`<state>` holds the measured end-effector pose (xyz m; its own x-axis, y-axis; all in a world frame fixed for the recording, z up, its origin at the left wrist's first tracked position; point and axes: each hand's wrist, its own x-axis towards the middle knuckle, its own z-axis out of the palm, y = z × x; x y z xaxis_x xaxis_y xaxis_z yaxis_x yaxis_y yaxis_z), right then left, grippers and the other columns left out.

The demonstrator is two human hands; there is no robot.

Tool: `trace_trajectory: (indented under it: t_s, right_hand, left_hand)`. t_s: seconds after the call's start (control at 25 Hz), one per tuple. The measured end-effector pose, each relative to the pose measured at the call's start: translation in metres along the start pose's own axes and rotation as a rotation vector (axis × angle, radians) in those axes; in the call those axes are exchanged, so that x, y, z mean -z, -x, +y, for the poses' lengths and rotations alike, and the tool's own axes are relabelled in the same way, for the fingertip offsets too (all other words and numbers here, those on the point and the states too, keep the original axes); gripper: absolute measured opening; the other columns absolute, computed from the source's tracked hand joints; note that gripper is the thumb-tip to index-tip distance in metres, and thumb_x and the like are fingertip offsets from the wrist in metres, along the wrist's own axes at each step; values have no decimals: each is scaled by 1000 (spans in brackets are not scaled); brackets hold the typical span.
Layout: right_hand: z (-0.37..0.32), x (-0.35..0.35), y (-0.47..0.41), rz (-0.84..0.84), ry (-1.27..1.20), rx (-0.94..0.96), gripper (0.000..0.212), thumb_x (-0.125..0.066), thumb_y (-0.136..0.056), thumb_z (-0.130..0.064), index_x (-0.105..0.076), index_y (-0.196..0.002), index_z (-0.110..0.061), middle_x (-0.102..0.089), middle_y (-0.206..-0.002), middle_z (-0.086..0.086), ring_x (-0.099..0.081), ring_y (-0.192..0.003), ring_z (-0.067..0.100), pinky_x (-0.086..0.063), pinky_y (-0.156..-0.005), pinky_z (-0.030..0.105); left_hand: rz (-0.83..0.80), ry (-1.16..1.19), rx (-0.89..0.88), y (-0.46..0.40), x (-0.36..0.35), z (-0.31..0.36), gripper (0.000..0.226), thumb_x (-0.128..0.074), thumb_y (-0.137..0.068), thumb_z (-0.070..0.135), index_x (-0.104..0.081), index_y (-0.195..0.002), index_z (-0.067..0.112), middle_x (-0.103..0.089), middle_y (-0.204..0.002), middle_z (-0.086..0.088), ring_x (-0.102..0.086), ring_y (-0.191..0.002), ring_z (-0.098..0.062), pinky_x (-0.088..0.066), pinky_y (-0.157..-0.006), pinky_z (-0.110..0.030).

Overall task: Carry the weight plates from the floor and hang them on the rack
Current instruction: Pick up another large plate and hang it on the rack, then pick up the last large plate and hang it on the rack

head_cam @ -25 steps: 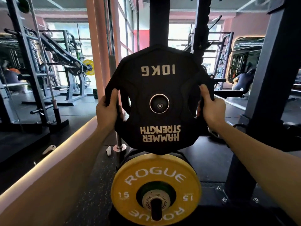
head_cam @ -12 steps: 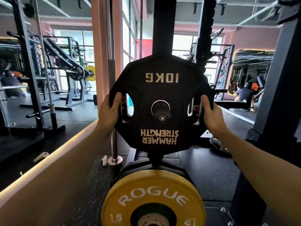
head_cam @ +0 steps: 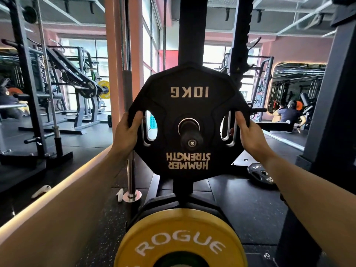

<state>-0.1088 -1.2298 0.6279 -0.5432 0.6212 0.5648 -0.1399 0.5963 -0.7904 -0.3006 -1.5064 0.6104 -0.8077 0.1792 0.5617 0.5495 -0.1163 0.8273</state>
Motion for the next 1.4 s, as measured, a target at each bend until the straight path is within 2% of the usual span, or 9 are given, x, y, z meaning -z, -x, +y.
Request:
trace_trajectory:
  t_s: [0.24, 0.44, 0.6, 0.72, 0.8, 0.92, 1.08, 1.24, 1.4]
  right_hand:
    - [1, 6, 2, -118, 22, -35, 62, -40, -89, -71, -62, -121, -23, -66, -118, -4, -58, -114, 16, -40, -101, 31]
    - [-7, 20, 12, -264, 395, -233, 83, -37, -91, -71, -42, -142, -6, -54, -137, 15, -49, -128, 33, -36, -102, 37]
    - [-30, 34, 44, -431, 630, -351, 79, -40, -91, -69, -54, -125, 1, -60, -107, 12, -56, -96, 29, -41, -81, 33]
    - [-59, 51, 91, -656, 687, -469, 58, -40, -97, -58, -61, -103, -4, -56, -94, 10, -55, -92, 27, -42, -75, 32]
    - [-81, 66, 126, -777, 686, -536, 47, -42, -97, -56, -61, -93, -14, -56, -91, 6, -54, -95, 27, -41, -71, 30]
    - [-122, 94, 186, -872, 613, -707, 52, -47, -94, -59, -62, -114, -13, -62, -107, 6, -57, -102, 26, -46, -85, 35]
    - [-210, 147, 283, -974, 507, -1014, 44, -48, -96, -54, -62, -90, -13, -60, -89, 5, -59, -98, 28, -41, -77, 32]
    - [-265, 198, 386, -991, 449, -1237, 58, -45, -98, -53, -55, -134, -8, -56, -136, 11, -51, -125, 28, -40, -96, 35]
    - [-304, 247, 484, -940, 393, -1399, 54, -52, -95, -52, -61, -126, -8, -62, -128, 11, -57, -112, 24, -43, -90, 33]
  left_hand:
    - [-59, -145, 50, 7, 1, 18, 52, -49, -98, 48, -47, -139, 15, -59, -127, 0, -57, -110, -15, -44, -81, -17]
    - [-131, -603, 140, 23, 15, 41, 58, -51, -98, 45, -39, -143, 10, -57, -137, -16, -53, -123, -37, -41, -95, -38]
    - [-280, -636, 259, 47, 28, 68, 68, -60, -91, 52, -39, -143, 13, -58, -134, -13, -54, -124, -34, -42, -101, -36]
    - [-431, -752, 440, 88, 45, 92, 55, -56, -92, 53, -54, -129, 12, -64, -123, -13, -59, -116, -34, -44, -89, -34]
    - [-549, -813, 560, 123, 61, 115, 44, -55, -96, 45, -60, -120, 8, -65, -119, -14, -59, -114, -33, -43, -86, -34]
    - [-702, -846, 769, 177, 90, 158, 41, -54, -96, 45, -60, -120, 12, -64, -119, -10, -60, -108, -29, -45, -85, -33]
    - [-875, -843, 1096, 263, 139, 233, 38, -52, -98, 43, -59, -124, 16, -62, -119, -4, -59, -105, -22, -46, -88, -31]
    - [-1042, -795, 1259, 359, 182, 302, 43, -49, -100, 41, -58, -130, 12, -61, -129, -8, -56, -118, -25, -42, -94, -31]
    - [-1199, -804, 1333, 451, 206, 357, 40, -51, -99, 37, -60, -128, 10, -63, -126, -10, -58, -116, -26, -44, -97, -32]
